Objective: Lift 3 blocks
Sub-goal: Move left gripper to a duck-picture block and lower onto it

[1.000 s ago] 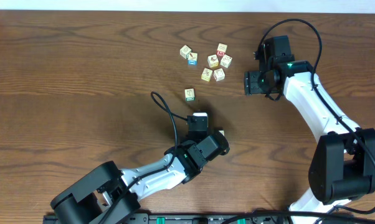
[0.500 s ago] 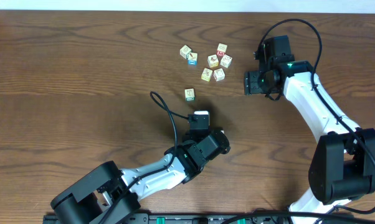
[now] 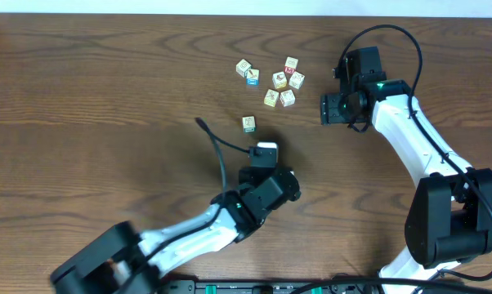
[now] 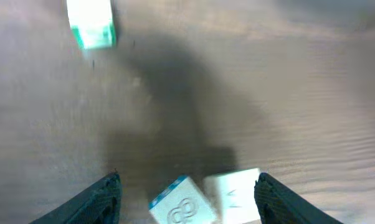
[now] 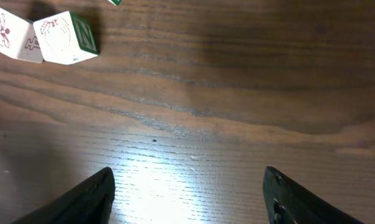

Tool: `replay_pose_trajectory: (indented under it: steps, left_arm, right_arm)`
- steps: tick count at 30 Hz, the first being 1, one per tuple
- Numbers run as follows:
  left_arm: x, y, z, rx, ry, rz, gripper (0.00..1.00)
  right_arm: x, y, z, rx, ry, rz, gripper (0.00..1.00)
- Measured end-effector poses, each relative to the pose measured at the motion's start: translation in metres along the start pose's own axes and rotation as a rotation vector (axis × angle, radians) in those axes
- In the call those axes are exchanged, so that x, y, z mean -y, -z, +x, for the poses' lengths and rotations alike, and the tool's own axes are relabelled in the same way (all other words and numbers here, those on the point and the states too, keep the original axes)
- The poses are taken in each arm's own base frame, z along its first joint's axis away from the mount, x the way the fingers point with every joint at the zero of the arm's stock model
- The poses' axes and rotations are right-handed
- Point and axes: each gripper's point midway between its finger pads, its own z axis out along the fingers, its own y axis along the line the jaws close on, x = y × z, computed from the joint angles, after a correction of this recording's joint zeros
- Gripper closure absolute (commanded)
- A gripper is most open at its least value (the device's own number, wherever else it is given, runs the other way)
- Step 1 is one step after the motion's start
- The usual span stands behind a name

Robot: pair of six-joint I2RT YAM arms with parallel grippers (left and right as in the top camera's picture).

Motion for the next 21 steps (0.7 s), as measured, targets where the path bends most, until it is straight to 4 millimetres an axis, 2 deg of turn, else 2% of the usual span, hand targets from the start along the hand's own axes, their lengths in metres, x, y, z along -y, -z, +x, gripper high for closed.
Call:
replay_pose_trajectory:
  steps: [3,6,9,11,14,16,17,19,21]
  left_arm:
    - [-0.002,0.02,-0.03,0.069,0.027,0.019,0.3]
    - [-0.022,0.036,-0.069,0.153,0.087,-0.003,0.3]
    - [-0.052,0.034,-0.09,0.189,0.123,-0.064,0.3]
    - [-0.072,0.025,-0.096,0.186,0.14,-0.103,0.3]
    - [-0.093,0.005,-0.099,0.166,0.16,-0.129,0.27]
    - [-0.103,-0.012,-0.09,0.128,0.153,-0.144,0.26]
    - [-0.109,-0.026,-0.078,0.081,0.142,-0.157,0.26]
    - [-0.112,-0.039,-0.066,0.03,0.125,-0.166,0.26]
    - [-0.11,-0.051,-0.058,-0.004,0.11,-0.164,0.25]
  right_arm:
    - [0.0,0.0,0.002,-0.008,0.0,0.001,0.29]
    - [0.0,0.0,0.007,-0.027,-0.001,-0.001,0.3]
    - [-0.004,0.0,0.01,-0.043,-0.002,-0.024,0.31]
    - [-0.006,0.001,0.014,-0.057,-0.007,-0.039,0.34]
    - [-0.009,0.002,0.027,-0.116,-0.039,-0.058,0.46]
    - [-0.012,0.004,0.04,-0.167,-0.056,-0.074,0.58]
    - [-0.013,0.005,0.047,-0.199,-0.066,-0.082,0.64]
    - [-0.014,0.008,0.057,-0.241,-0.079,-0.083,0.79]
    - [-0.014,0.011,0.068,-0.289,-0.089,-0.084,0.82]
